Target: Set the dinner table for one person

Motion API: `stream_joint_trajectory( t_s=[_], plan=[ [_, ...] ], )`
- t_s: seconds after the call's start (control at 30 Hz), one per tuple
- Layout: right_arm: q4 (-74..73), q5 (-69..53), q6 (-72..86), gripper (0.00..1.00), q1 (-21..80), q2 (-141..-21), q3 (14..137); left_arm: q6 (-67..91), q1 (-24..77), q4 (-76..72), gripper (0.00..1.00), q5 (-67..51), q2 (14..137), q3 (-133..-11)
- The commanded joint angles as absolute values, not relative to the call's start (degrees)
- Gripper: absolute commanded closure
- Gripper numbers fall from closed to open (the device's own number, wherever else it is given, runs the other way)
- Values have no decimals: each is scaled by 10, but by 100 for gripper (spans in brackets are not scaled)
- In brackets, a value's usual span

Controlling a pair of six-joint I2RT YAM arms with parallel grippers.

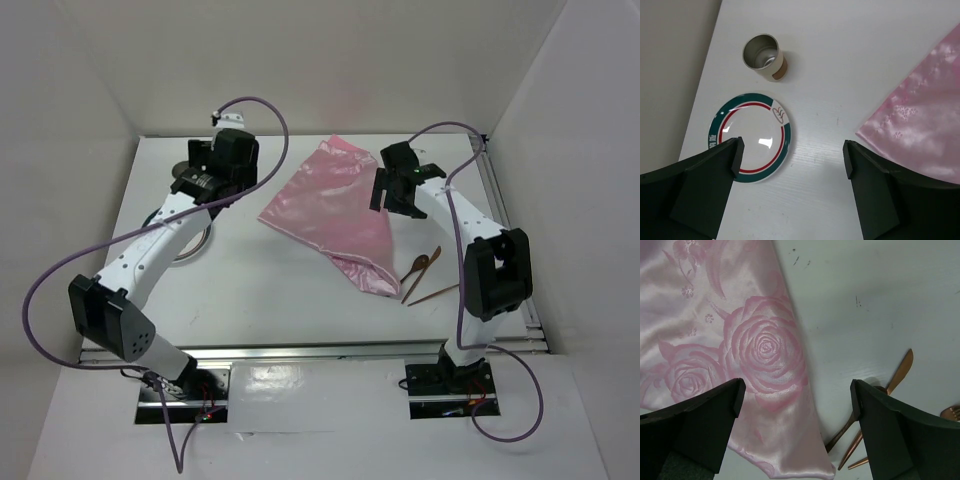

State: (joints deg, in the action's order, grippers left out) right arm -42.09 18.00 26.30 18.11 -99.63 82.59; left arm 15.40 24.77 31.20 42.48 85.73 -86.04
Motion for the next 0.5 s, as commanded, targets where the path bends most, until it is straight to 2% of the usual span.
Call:
stream_joint_trajectory(
  t_s=[0.0, 0.27, 0.4, 0.47],
  plan=[
    [-409, 185, 260, 0, 178, -984, 822, 174, 246, 361, 0, 377, 882, -913],
    [-353, 134, 244, 0, 178, -917, 783, 196, 246, 394, 0, 274, 910, -925],
    [-340, 105, 234, 0, 178, -883, 732, 237, 246, 400, 0, 190, 925, -919],
    [-333, 93, 228, 0, 178, -868, 712, 271, 246, 389, 0, 111, 933, -907]
  ],
)
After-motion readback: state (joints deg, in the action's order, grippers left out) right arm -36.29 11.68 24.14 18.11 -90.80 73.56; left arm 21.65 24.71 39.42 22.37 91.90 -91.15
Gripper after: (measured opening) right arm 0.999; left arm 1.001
